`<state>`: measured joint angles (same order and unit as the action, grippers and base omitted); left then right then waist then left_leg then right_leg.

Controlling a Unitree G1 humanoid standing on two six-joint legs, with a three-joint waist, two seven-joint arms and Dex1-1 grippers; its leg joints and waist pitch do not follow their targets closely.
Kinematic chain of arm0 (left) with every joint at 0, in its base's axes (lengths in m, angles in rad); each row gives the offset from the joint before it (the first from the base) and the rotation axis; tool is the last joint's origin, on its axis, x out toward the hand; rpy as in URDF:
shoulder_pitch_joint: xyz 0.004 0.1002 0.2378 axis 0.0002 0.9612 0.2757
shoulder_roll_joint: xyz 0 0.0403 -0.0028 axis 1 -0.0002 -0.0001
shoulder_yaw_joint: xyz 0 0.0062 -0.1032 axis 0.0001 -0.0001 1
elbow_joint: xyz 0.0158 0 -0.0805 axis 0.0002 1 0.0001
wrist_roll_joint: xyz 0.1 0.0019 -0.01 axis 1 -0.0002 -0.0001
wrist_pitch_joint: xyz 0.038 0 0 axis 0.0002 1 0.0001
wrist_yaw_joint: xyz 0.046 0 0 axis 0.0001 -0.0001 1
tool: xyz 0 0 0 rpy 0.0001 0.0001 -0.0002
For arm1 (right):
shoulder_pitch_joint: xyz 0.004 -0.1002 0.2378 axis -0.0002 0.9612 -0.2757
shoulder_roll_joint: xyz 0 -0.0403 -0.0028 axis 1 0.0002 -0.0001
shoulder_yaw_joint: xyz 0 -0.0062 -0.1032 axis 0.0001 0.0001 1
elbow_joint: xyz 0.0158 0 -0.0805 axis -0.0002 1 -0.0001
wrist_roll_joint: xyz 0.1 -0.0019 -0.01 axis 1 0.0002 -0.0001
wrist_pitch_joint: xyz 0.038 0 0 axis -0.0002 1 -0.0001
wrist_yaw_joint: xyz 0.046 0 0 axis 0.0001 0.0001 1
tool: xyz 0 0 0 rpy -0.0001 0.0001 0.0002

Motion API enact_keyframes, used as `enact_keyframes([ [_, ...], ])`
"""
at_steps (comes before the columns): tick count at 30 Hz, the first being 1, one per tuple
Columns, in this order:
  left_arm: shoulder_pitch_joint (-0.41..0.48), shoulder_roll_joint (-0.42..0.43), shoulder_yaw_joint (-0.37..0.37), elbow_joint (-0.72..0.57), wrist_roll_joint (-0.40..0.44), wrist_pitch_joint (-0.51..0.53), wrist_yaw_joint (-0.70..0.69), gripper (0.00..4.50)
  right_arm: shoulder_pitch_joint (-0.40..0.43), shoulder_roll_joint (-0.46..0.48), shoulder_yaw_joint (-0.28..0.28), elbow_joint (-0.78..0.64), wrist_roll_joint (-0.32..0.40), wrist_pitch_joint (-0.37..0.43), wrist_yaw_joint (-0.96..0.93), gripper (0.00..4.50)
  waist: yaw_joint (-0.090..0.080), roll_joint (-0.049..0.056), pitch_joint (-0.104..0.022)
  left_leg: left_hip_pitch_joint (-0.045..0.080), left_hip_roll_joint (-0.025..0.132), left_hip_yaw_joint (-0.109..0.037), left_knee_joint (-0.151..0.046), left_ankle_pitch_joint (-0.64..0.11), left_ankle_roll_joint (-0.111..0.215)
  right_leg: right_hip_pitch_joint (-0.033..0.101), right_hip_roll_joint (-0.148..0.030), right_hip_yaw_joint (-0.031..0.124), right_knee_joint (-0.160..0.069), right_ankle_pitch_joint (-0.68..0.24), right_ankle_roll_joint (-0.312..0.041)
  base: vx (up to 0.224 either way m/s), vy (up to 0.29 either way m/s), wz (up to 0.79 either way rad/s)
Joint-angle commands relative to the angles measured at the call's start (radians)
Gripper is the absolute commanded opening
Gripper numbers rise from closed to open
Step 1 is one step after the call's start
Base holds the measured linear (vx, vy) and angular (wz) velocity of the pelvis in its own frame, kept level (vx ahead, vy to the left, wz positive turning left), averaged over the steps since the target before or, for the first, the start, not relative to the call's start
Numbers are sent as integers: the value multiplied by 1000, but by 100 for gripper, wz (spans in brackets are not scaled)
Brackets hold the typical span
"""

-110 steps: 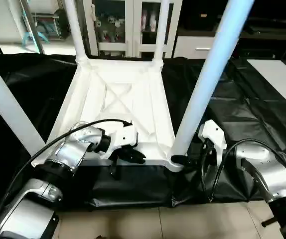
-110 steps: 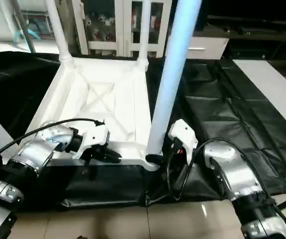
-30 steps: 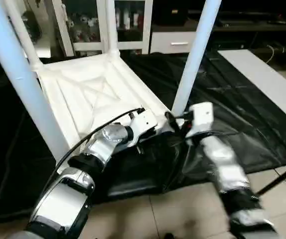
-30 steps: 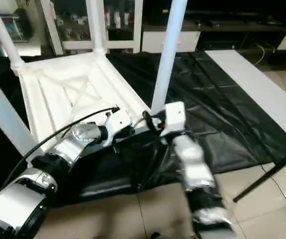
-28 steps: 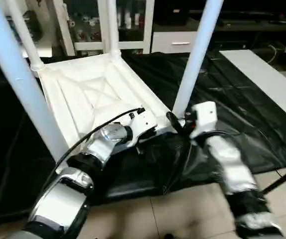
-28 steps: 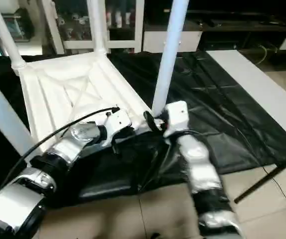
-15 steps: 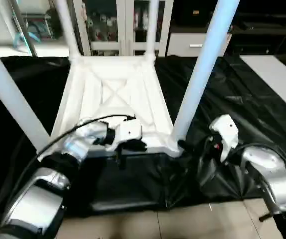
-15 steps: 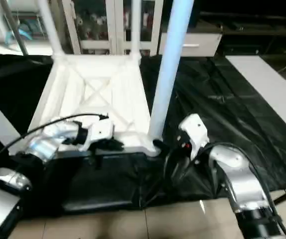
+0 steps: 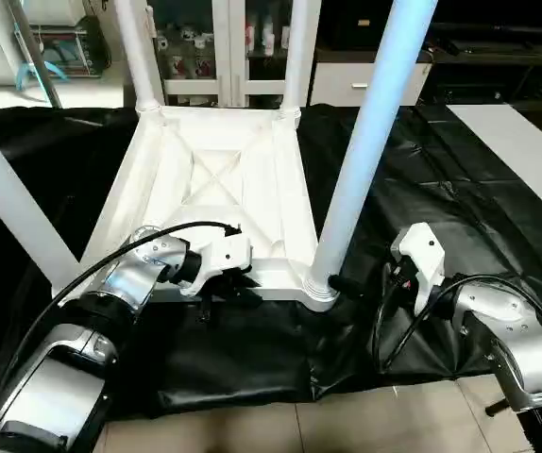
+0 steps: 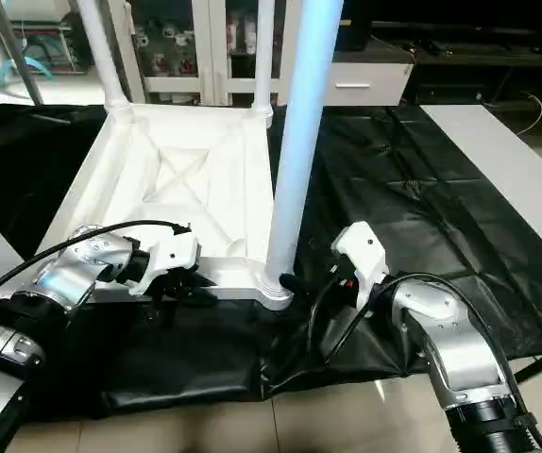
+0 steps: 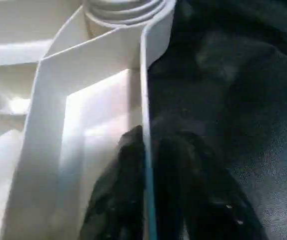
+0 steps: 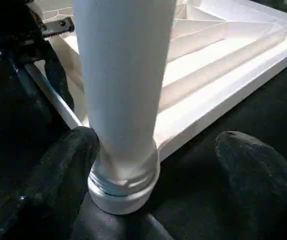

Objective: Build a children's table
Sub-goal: Rotate leg to tighten

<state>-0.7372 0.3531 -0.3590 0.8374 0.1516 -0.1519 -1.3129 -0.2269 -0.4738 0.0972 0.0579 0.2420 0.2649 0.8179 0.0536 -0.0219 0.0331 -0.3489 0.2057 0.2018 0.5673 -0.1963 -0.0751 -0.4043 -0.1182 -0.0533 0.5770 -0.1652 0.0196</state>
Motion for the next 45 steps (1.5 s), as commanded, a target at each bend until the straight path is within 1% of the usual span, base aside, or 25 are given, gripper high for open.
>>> enact_keyframes([
  [1,24,-26,-64,35,34,10,-10,100,0,-2,-3,-24,4,11,4,413,1,-3,-50,4,22,-5,-65,-230,35,42,-20,29,-50,-142,-239,0,0,0],
  [2,24,-26,-67,32,36,22,-13,100,1,-3,-3,-25,3,11,5,413,4,2,-50,6,22,-5,-65,-232,35,42,-21,29,-50,-143,-240,0,0,0],
  [3,22,-26,-71,33,41,19,-10,100,2,-3,-5,-27,3,12,4,413,5,0,-51,7,23,-5,-65,-232,34,41,-20,29,-50,-140,-242,0,0,0],
  [7,21,-26,-80,40,48,20,-21,100,4,-5,-7,-30,5,14,2,413,6,-1,-52,5,22,-5,-64,-216,37,44,-19,29,-46,-115,-247,0,0,0],
  [9,22,-27,-81,43,49,26,-24,71,2,-6,-8,-24,4,11,1,413,7,-1,-52,6,21,-5,-63,-219,38,44,-20,29,-47,-122,-248,0,0,0],
  [10,22,-27,-81,44,51,25,-22,71,2,-7,-9,-22,4,10,2,413,6,1,-52,5,21,-5,-63,-218,37,45,-19,29,-47,-120,-247,0,0,0],
  [12,21,-31,-79,52,55,24,-15,42,0,-9,-11,-17,5,8,4,413,7,-1,-53,4,21,-6,-63,-216,38,47,-20,28,-46,-119,-246,0,0,0],
  [13,20,-34,-78,61,59,19,-7,42,-3,-16,-10,-10,6,1,17,413,6,-1,-53,4,21,-6,-62,-213,39,46,-20,28,-46,-117,-247,0,0,0],
  [15,18,-38,-81,73,66,12,-4,20,-5,-34,-5,8,14,-17,67,413,7,-3,-55,4,21,-5,-59,-200,53,47,-19,28,-42,-90,-258,0,0,0],
  [17,21,-38,-84,73,66,8,-7,20,-7,-44,-1,21,16,-28,94,413,8,-2,-55,4,21,-5,-58,-202,58,48,-21,28,-42,-93,-261,0,0,0],
  [21,42,-37,-102,53,70,-17,-30,5,-26,-63,20,83,-7,-66,138,413,7,-5,-53,2,21,-4,-58,-203,65,48,-21,27,-45,-113,-265,0,0,0],
  [22,62,-35,-120,38,77,-43,-48,5,-42,-68,37,120,-21,-84,163,413,9,-8,-54,3,22,-4,-57,-205,67,47,-22,27,-45,-119,-265,0,0,0],
  [23,62,-35,-120,38,77,-43,-48,5,-42,-68,37,120,-21,-84,163,413,8,-8,-53,1,23,-6,-58,-205,67,49,-23,26,-44,-126,-264,0,0,0],
  [24,75,-32,-128,21,77,-50,-62,5,-51,-68,45,135,-20,-88,183,413,10,-5,-54,6,24,-4,-58,-214,66,45,-22,27,-47,-141,-263,0,0,0],
  [29,103,-27,-146,-30,72,-53,-105,5,-78,-56,69,173,-20,-92,228,413,15,-6,-54,4,26,-4,-59,-207,68,46,-20,26,-42,-132,-265,0,0,0],
  [30,109,-25,-151,-37,75,-56,-107,5,-88,-51,80,189,-25,-98,248,413,16,-4,-53,6,27,-3,-59,-214,66,44,-21,27,-44,-140,-264,0,0,0],
  [32,110,-26,-153,-38,78,-58,-105,5,-97,-47,96,206,-31,-103,273,413,17,-8,-54,6,27,-3,-58,-219,62,44,-21,26,-43,-145,-265,0,0,0],
  [35,111,-25,-153,-38,87,-62,-95,5,-115,-49,129,249,-45,-125,320,413,25,-6,-55,7,26,-2,-57,-214,60,43,-21,27,-42,-138,-262,0,0,0],
  [36,111,-25,-153,-38,87,-62,-95,5,-116,-49,130,251,-46,-126,323,413,28,-6,-55,7,27,-2,-57,-211,59,43,-20,27,-42,-134,-262,0,0,0],
  [37,113,-21,-155,-47,90,-59,-91,1,-127,-45,135,275,-52,-134,334,395,30,-6,-55,8,27,-1,-56,-209,59,43,-20,27,-40,-128,-264,0,0,0],
  [38,115,-19,-154,-51,91,-57,-91,1,-134,-42,136,286,-53,-136,340,395,30,-12,-55,4,26,-1,-56,-201,62,45,-20,27,-39,-121,-265,0,0,0],
  [39,115,-19,-154,-53,91,-56,-91,0,-137,-40,137,290,-53,-136,342,384,31,-10,-55,3,26,-2,-56,-199,64,46,-21,27,-38,-128,-261,0,0,0],
  [40,116,-18,-153,-55,91,-55,-90,0,-141,-38,137,296,-53,-137,345,374,32,-9,-55,5,26,-2,-56,-199,64,44,-21,27,-39,-131,-261,0,0,0],
  [42,116,-15,-151,-57,92,-53,-90,0,-156,-30,139,319,-56,-141,347,368,32,-9,-55,5,26,-1,-56,-202,62,44,-21,27,-40,-139,-258,0,0,0],
  [45,117,-12,-153,-59,92,-51,-86,0,-171,-25,154,352,-59,-155,368,333,29,-8,-55,6,26,-2,-59,-223,52,42,-19,27,-42,-161,-254,0,0,0],
])
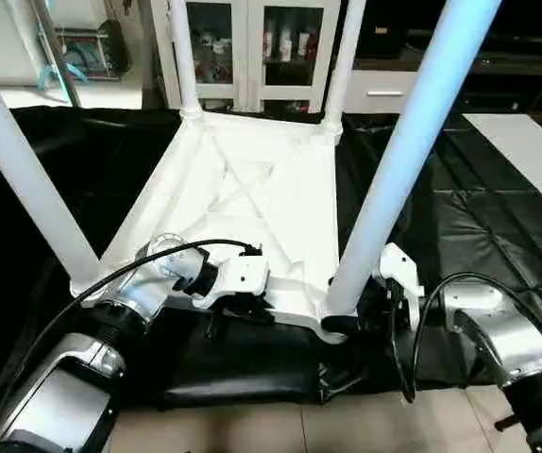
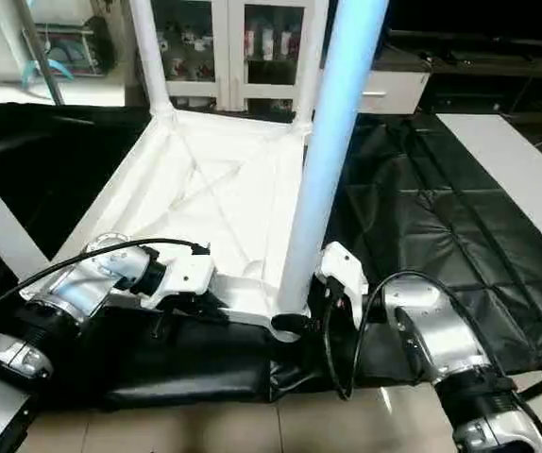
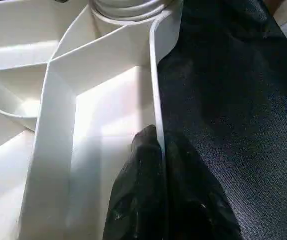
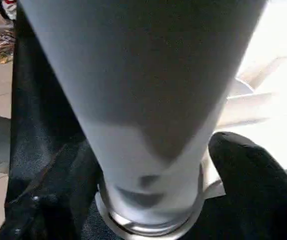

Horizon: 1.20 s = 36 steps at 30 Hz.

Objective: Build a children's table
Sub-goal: Rotate leg to tighten

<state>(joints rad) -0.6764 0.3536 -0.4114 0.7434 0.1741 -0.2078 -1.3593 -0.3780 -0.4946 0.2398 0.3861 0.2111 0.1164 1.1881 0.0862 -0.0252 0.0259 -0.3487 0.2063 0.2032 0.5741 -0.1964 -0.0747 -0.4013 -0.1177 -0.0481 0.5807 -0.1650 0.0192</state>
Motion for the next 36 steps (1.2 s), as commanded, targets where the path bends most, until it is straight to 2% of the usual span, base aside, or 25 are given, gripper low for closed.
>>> enact_keyframes([
  [1,57,-13,-101,36,69,5,-39,0,-20,-4,12,23,-29,-6,-2,327,-4,-6,-47,5,26,-4,-67,-232,46,39,-20,22,-47,-173,-249,0,0,0],
  [4,57,-10,-100,34,69,8,-40,0,-27,-2,20,43,-41,-17,13,318,-3,-7,-49,6,26,-4,-68,-246,40,38,-20,23,-49,-182,-242,0,0,0],
  [5,57,-9,-100,34,70,9,-39,0,-28,-4,24,49,-47,-21,19,295,-3,-7,-49,6,26,-4,-68,-243,40,37,-19,23,-48,-173,-243,0,0,0],
  [9,56,-7,-101,33,70,12,-40,0,-32,-11,32,65,-58,-32,30,263,-5,-7,-49,5,26,-4,-68,-251,40,38,-18,22,-48,-173,-245,0,0,0],
  [13,57,-6,-100,32,69,19,-38,0,-34,-8,26,88,-64,-37,14,256,-5,-9,-49,6,26,-4,-69,-256,39,36,-18,24,-50,-186,-242,0,0,0],
  [15,61,-6,-94,31,65,29,-30,0,-36,7,5,113,-61,-35,-28,253,-6,-9,-48,5,27,-5,-70,-267,35,35,-18,24,-52,-206,-236,0,0,0],
  [16,67,-6,-76,30,54,41,-12,0,-47,40,-36,157,-55,-26,-124,253,-7,-10,-48,5,27,-5,-72,-281,30,34,-18,24,-55,-227,-229,0,0,0],
  [17,68,-7,-70,30,49,47,-7,0,-51,51,-50,172,-53,-21,-157,251,-12,-8,-45,3,26,-7,-75,-302,18,30,-20,25,-57,-257,-223,0,0,0],
  [20,68,-14,-43,27,32,86,24,0,-67,99,-102,222,-39,-2,-281,251,-34,-11,-42,3,22,-19,-84,-394,-16,28,-19,22,-71,-388,-180,0,0,0],
  [21,54,-31,-15,40,29,142,90,0,-80,142,-137,256,-33,11,-396,250,-47,-12,-41,4,20,-24,-85,-429,-28,24,-19,20,-77,-446,-159,0,0,0],
  [22,40,-48,6,55,24,167,141,0,-88,173,-159,275,-32,21,-478,250,-63,-14,-38,0,17,-29,-87,-449,-40,22,-18,18,-82,-498,-140,-64,9,-10],
  [24,13,-88,46,90,11,207,239,0,-98,223,-178,300,-39,40,-596,249,-80,-13,-36,3,13,-38,-85,-495,-45,15,-19,8,-98,-604,-95,-72,13,-14],
  [26,-5,-109,61,109,15,231,306,0,-106,249,-182,318,-52,41,-667,249,-86,-14,-37,12,10,-40,-79,-516,-39,8,-19,5,-107,-631,-87,-32,8,-5],
  [27,-32,-141,86,139,18,267,416,0,-123,288,-197,352,-67,32,-777,249,-87,-14,-37,14,9,-39,-78,-511,-29,5,-20,6,-110,-621,-91,0,0,0],
  [28,-32,-141,86,139,18,267,416,0,-123,288,-197,352,-67,32,-777,249,-91,-12,-35,11,9,-40,-80,-510,-24,4,-18,5,-111,-619,-93,0,0,0],
  [29,-76,-195,137,186,7,333,590,0,-155,350,-227,407,-69,13,-933,249,-93,-9,-34,10,9,-41,-80,-518,-27,5,-16,2,-110,-620,-91,0,0,0],
  [30,-96,-216,153,208,6,345,663,0,-172,380,-245,430,-64,4,-1007,249,-98,-8,-35,15,5,-43,-78,-522,-34,3,-16,-4,-114,-627,-90,0,0,0],
  [31,-112,-229,161,225,10,345,722,0,-187,404,-260,449,-60,-10,-1069,249,-99,-5,-38,17,3,-46,-78,-519,-27,4,-16,-6,-119,-616,-89,0,0,0],
  [33,-133,-250,174,250,19,324,809,0,-218,445,-282,491,-50,-33,-1161,248,-100,-5,-36,11,3,-48,-82,-518,-11,8,-16,-7,-121,-579,-96,0,0,0],
  [34,-145,-263,182,268,26,312,852,0,-240,469,-291,518,-50,-53,-1210,248,-100,-4,-37,14,2,-46,-82,-521,-1,7,-15,-7,-122,-557,-104,0,0,0],
  [36,-159,-277,185,292,39,287,909,0,-273,507,-301,555,-46,-104,-1253,248,-99,-1,-40,8,2,-44,-85,-492,7,13,-18,-2,-117,-508,-119,0,0,0],
])
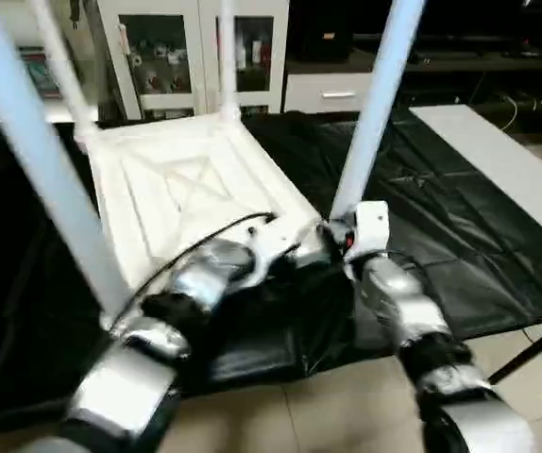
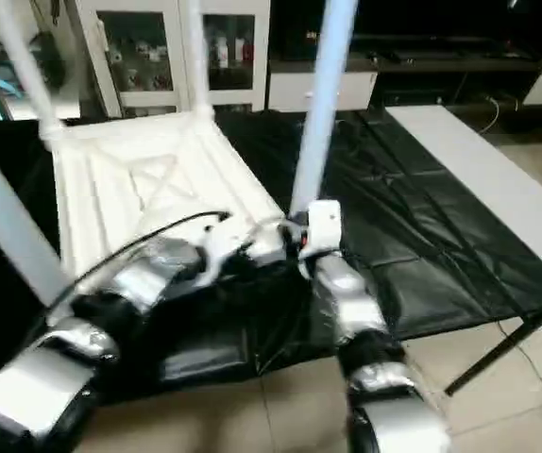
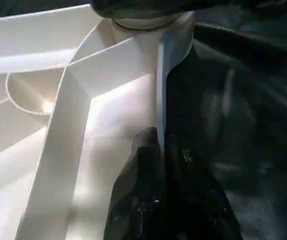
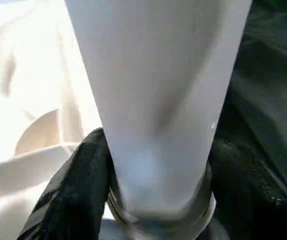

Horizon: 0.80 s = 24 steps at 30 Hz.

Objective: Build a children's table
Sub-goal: Rotate leg to tighten

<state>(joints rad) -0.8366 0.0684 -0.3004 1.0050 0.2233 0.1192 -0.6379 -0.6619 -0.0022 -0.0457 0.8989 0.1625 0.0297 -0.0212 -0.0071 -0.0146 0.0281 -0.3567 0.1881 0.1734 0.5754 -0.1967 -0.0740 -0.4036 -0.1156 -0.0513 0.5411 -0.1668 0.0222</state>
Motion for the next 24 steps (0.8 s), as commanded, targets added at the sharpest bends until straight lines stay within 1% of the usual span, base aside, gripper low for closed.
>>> enact_keyframes([
  [1,-2,6,71,36,-4,-50,201,0,0,27,-17,51,5,-44,-45,248,-3,-12,-42,14,22,-11,-86,-474,12,13,-21,5,-75,-470,-135,0,0,0],
  [2,-5,5,61,41,6,-63,206,0,-21,54,-29,58,32,-86,33,248,0,-20,-42,11,22,-6,-85,-451,22,14,-20,9,-71,-436,-147,0,0,0],
  [3,-2,9,57,39,9,-66,198,0,-25,59,-27,48,38,-104,80,248,1,-19,-44,10,22,-5,-85,-444,31,16,-22,11,-67,-423,-154,0,0,0],
  [4,-2,9,56,38,10,-67,195,0,-25,59,-26,45,39,-107,91,248,5,-17,-43,4,24,-3,-87,-415,44,22,-23,13,-63,-389,-163,0,0,0],
  [5,3,18,45,37,15,-76,181,0,-23,58,-17,25,30,-136,130,248,5,-19,-45,0,25,-3,-87,-394,48,25,-24,15,-59,-372,-167,0,0,0],
  [6,5,22,41,36,17,-81,176,0,-20,55,-13,17,25,-144,133,279,11,-19,-46,-1,25,0,-86,-354,56,28,-24,17,-54,-339,-176,0,0,0],
  [7,11,37,28,38,23,-89,156,0,-6,40,-2,-17,20,-161,164,297,16,-23,-47,0,25,5,-83,-326,66,26,-25,19,-52,-322,-184,0,0,0],
  [8,11,37,28,38,23,-89,156,0,-6,40,-2,-17,20,-161,164,309,18,-23,-47,0,25,7,-81,-318,72,27,-25,20,-51,-317,-185,0,0,0],
  [9,16,45,19,38,25,-106,136,0,1,29,5,-34,14,-164,171,319,11,-30,-45,-21,22,0,-86,-312,73,39,-24,17,-45,-359,-156,0,0,0],
  [10,24,56,16,36,24,-117,112,0,15,8,13,-67,10,-163,188,319,12,-24,-47,-24,23,-2,-86,-297,68,42,-27,18,-44,-371,-148,0,0,0],
  [11,29,63,15,35,23,-125,97,0,24,-6,18,-86,8,-162,197,319,14,-22,-49,-23,25,-3,-85,-283,62,40,-28,18,-44,-365,-143,0,0,0],
  [12,39,75,13,29,22,-130,60,0,41,-30,19,-122,10,-155,223,343,15,-20,-50,-12,27,0,-80,-263,61,30,-24,21,-42,-320,-157,0,0,0],
  [13,40,76,13,29,21,-130,55,0,43,-33,19,-125,11,-154,227,349,17,-22,-48,-7,27,4,-78,-265,64,26,-21,22,-44,-302,-167,0,0,0],
  [14,46,84,12,24,20,-133,29,0,53,-48,19,-147,13,-146,247,356,21,-23,-48,-1,27,9,-75,-268,72,23,-18,24,-43,-287,-189,0,0,0],
  [15,81,121,-32,-10,19,-176,-156,0,83,-114,35,-194,-7,-104,320,356,26,-16,-46,-5,24,9,-76,-261,78,27,-19,25,-42,-294,-202,0,0,0],
  [16,99,146,-62,-29,21,-183,-262,0,101,-152,46,-225,-14,-83,368,372,30,-17,-45,-7,25,10,-76,-253,82,30,-19,24,-44,-294,-200,0,0,0],
  [17,111,162,-81,-42,23,-185,-330,0,114,-176,53,-246,-18,-71,399,384,31,-17,-48,-5,28,13,-74,-253,92,28,-18,27,-39,-267,-207,0,0,0],
  [18,119,176,-94,-51,28,-180,-362,0,125,-193,53,-270,-11,-55,423,384,34,-16,-48,-3,29,12,-74,-245,91,25,-19,28,-38,-260,-209,0,0,0],
  [19,119,176,-94,-51,28,-180,-362,0,125,-193,53,-270,-11,-55,423,392,39,-13,-49,-5,31,12,-75,-230,87,29,-20,28,-33,-243,-217,0,0,0],
  [20,127,187,-107,-60,25,-194,-391,0,137,-209,53,-295,-4,-36,446,404,38,-11,-49,-6,32,12,-75,-222,81,29,-19,29,-30,-232,-222,0,0,0],
  [21,135,197,-114,-72,18,-187,-422,0,154,-232,62,-327,-2,-24,479,404,46,-3,-50,2,34,13,-74,-207,68,28,-16,29,-26,-193,-230,0,0,0],
  [22,143,210,-127,-84,14,-201,-460,0,179,-262,80,-372,9,-5,536,425,49,-2,-52,12,37,17,-70,-189,60,25,-12,30,-17,-116,-257,60,-10,5],
  [23,147,216,-133,-91,12,-207,-479,0,192,-278,90,-395,15,5,565,425,51,-6,-49,9,35,19,-70,-183,65,30,-7,29,-15,-86,-264,65,16,5],
  [24,164,240,-155,-122,2,-212,-563,0,256,-351,144,-500,44,38,714,431,60,-7,-52,11,34,21,-68,-164,73,35,-4,29,-8,-31,-269,65,16,5],
])
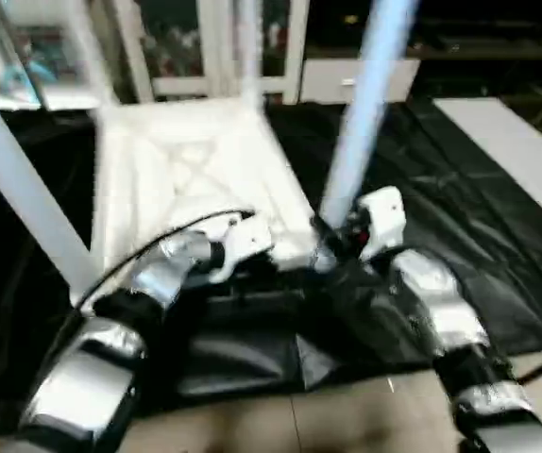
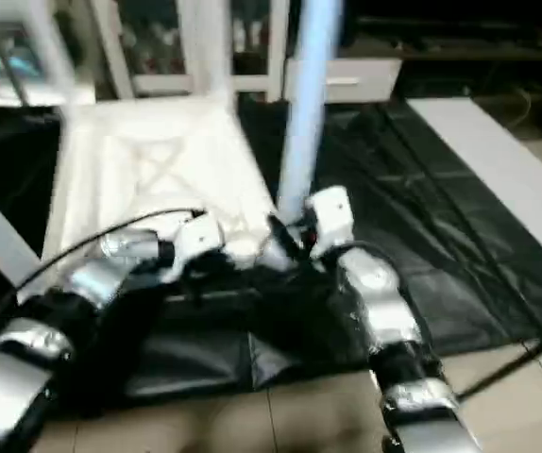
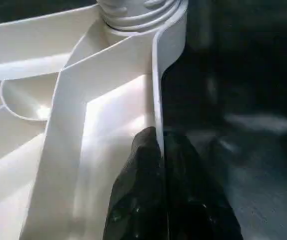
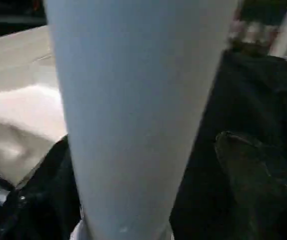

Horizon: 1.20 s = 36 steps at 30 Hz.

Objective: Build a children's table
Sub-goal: Rotate leg to tighten

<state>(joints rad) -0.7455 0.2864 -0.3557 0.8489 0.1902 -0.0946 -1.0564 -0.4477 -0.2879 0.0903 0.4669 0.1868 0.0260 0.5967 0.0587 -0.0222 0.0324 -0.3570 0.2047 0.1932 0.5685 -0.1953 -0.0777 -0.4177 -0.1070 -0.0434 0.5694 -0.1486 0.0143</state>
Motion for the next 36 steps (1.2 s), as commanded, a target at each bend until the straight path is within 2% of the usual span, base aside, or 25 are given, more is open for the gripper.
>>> enact_keyframes([
  [1,80,34,-109,17,28,-6,-185,0,72,-100,31,-117,44,63,170,443,1,1,-55,13,21,5,-61,-160,94,50,-15,21,-34,-28,-263,0,0,0],
  [2,80,34,-109,17,28,-6,-185,0,72,-100,31,-117,44,63,170,448,2,-1,-54,14,20,7,-59,-161,101,52,-15,22,-33,-26,-265,0,0,0],
  [3,88,42,-111,-3,22,-7,-214,0,92,-122,42,-152,59,82,213,448,1,-3,-53,8,20,7,-60,-161,106,56,-21,24,-31,-25,-269,0,0,0],
  [4,93,48,-112,-17,18,-8,-237,0,112,-148,54,-182,72,91,260,448,0,-4,-52,8,21,7,-61,-178,99,55,-24,24,-34,-60,-266,0,0,0],
  [5,97,61,-122,-34,17,-20,-274,0,139,-193,72,-218,92,112,341,448,2,-5,-55,12,22,5,-61,-192,97,58,-24,23,-36,-84,-262,0,0,0],
  [6,97,72,-131,-47,21,-22,-312,0,157,-230,86,-243,110,135,415,448,4,-4,-52,14,24,6,-62,-201,98,54,-24,25,-38,-95,-262,0,0,0],
  [7,97,73,-132,-48,21,-22,-315,0,158,-232,87,-244,111,137,420,448,2,-5,-50,10,24,6,-62,-209,99,56,-24,25,-39,-107,-261,0,0,0],
  [8,96,79,-136,-56,23,-20,-335,0,161,-242,88,-253,113,149,449,448,5,-6,-50,12,24,7,-63,-220,97,56,-25,24,-41,-126,-259,0,0,0],
  [9,96,83,-139,-61,24,-16,-347,0,161,-245,88,-258,113,155,464,448,3,-7,-48,7,25,6,-65,-231,87,56,-26,24,-43,-165,-250,0,0,0],
  [10,95,86,-142,-65,23,-14,-352,0,160,-249,91,-262,115,160,471,448,3,-8,-44,7,25,5,-68,-265,72,51,-28,23,-51,-243,-229,0,0,0],
  [11,93,90,-148,-75,21,-10,-362,0,156,-257,99,-268,121,169,487,448,4,-8,-44,9,27,4,-69,-280,63,50,-29,24,-53,-279,-220,0,0,0],
  [12,93,91,-152,-88,16,-4,-377,0,144,-257,108,-265,121,173,499,448,5,-7,-43,15,27,3,-70,-304,44,43,-31,27,-60,-339,-204,0,0,0],
  [14,95,91,-151,-97,14,0,-385,0,140,-260,111,-268,122,179,505,448,5,-7,-45,17,27,3,-70,-303,36,41,-31,27,-60,-338,-202,0,0,0],
  [15,96,90,-152,-104,15,3,-389,0,130,-257,115,-257,116,176,505,448,6,-6,-45,21,28,5,-69,-292,33,38,-29,29,-58,-309,-209,0,0,0],
  [19,98,85,-153,-113,21,6,-394,0,94,-250,135,-214,92,170,546,448,3,-6,-49,13,25,4,-66,-248,40,46,-24,25,-43,-211,-236,0,0,0],
  [21,98,86,-154,-114,21,6,-392,0,90,-248,137,-209,86,175,560,448,5,-8,-51,14,25,5,-63,-228,46,48,-24,25,-40,-178,-243,0,0,0],
  [22,98,86,-154,-114,21,6,-392,0,90,-248,137,-209,86,175,560,421,6,-7,-52,14,25,6,-61,-214,52,50,-24,24,-37,-154,-250,0,0,0],
  [23,98,87,-154,-115,21,6,-391,0,88,-247,138,-206,82,177,564,421,6,-8,-53,12,24,6,-60,-197,58,52,-24,24,-34,-134,-255,0,0,0],
  [26,101,90,-155,-114,25,4,-383,0,81,-251,152,-194,77,182,582,396,8,-9,-52,10,24,6,-60,-201,66,53,-26,23,-35,-150,-256,0,0,0],
  [29,105,94,-153,-122,27,12,-385,0,75,-264,173,-179,72,183,611,374,9,-10,-50,10,25,6,-61,-222,57,53,-28,23,-40,-201,-244,0,0,0],
  [30,106,95,-153,-124,28,14,-385,0,73,-263,173,-173,68,182,616,352,9,-11,-50,9,25,5,-62,-226,54,53,-28,23,-41,-213,-239,0,0,0],
  [34,108,96,-155,-127,29,16,-385,0,70,-262,173,-159,59,181,634,328,8,-10,-53,11,25,5,-60,-204,56,53,-26,23,-36,-170,-248,0,0,0],
  [36,109,97,-157,-127,30,15,-384,0,67,-263,174,-152,56,179,638,300,9,-9,-53,11,25,6,-58,-195,60,54,-25,23,-34,-153,-254,0,0,0],
])
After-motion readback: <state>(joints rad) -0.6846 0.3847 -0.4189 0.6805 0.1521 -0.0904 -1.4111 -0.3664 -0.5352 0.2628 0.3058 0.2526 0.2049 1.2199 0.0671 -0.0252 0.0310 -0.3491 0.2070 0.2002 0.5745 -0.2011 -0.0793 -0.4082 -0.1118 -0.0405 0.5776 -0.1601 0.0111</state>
